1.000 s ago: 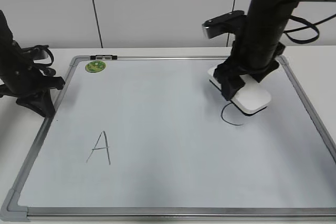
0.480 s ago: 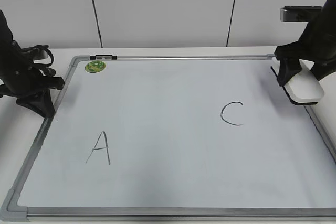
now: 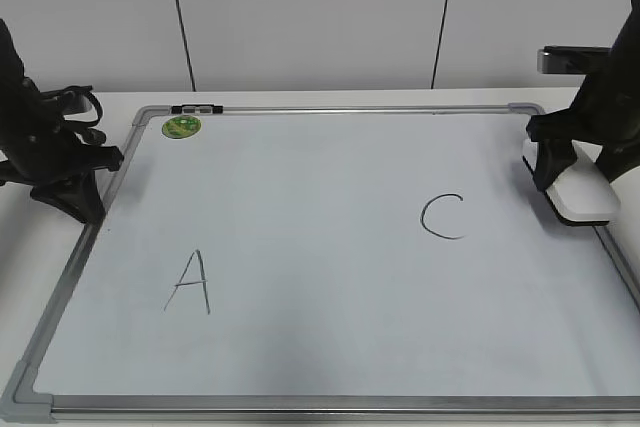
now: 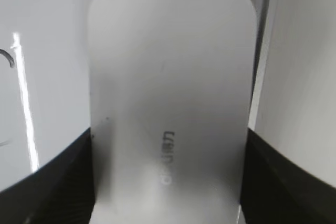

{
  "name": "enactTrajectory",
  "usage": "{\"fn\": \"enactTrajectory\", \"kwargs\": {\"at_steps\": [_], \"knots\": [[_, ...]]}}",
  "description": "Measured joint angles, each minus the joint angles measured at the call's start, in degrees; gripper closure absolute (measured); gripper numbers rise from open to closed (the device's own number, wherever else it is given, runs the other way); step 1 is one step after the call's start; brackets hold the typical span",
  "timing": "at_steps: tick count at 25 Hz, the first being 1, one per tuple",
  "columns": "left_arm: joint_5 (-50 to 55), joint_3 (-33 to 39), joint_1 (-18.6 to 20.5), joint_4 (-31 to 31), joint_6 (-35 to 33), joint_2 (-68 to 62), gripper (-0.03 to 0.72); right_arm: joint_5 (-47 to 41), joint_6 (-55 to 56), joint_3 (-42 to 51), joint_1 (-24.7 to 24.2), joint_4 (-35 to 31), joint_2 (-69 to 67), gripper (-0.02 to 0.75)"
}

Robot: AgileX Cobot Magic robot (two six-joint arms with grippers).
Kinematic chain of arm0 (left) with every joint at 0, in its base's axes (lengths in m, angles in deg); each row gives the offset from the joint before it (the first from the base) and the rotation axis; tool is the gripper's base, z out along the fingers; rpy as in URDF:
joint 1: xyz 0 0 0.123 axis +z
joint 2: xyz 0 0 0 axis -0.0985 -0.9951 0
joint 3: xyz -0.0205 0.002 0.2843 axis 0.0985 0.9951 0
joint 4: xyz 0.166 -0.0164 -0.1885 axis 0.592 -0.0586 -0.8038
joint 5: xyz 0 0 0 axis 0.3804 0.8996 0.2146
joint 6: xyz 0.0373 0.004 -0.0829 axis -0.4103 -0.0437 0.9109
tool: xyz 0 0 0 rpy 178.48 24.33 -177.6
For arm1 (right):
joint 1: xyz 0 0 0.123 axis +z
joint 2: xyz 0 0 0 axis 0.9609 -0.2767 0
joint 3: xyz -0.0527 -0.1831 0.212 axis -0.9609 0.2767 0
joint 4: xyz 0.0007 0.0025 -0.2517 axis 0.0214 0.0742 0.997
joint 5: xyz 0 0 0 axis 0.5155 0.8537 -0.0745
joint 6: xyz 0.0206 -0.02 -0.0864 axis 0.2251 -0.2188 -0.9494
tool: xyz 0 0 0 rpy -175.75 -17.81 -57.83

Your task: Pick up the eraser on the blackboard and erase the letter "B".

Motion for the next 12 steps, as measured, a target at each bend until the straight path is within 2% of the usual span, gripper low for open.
{"fn": "enactTrajectory", "kwargs": {"at_steps": [12], "knots": [[0.00,0.00,0.00,0.00,0.00,0.00,0.662,1.48,0.48,0.00,0.00,1.48,-3.01,0.209]]}}
